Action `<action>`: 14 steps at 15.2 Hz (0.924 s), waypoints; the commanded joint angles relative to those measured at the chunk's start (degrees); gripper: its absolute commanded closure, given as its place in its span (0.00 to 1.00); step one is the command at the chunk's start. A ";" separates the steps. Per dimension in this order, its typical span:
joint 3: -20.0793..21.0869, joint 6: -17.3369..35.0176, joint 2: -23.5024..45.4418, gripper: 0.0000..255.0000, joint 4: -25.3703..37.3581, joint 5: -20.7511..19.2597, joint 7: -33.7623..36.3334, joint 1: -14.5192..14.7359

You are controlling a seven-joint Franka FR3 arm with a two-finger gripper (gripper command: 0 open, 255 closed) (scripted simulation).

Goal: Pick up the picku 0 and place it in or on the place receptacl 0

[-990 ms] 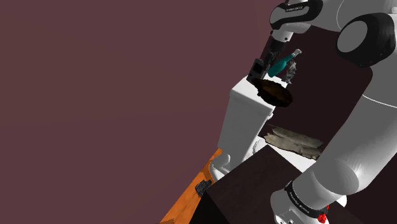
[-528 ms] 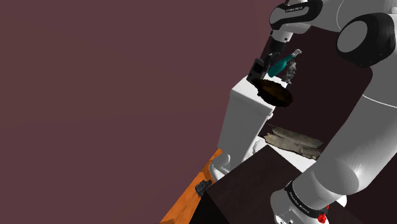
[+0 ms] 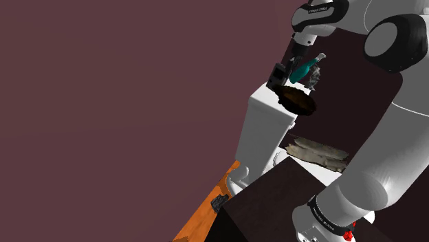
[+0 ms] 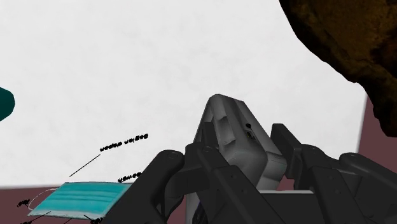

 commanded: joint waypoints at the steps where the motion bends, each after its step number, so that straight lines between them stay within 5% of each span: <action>1: 0.04 0.01 0.07 1.00 0.03 0.04 0.00 0.02; 14: -0.25 -10.28 0.75 1.00 10.95 0.30 -0.24 -0.73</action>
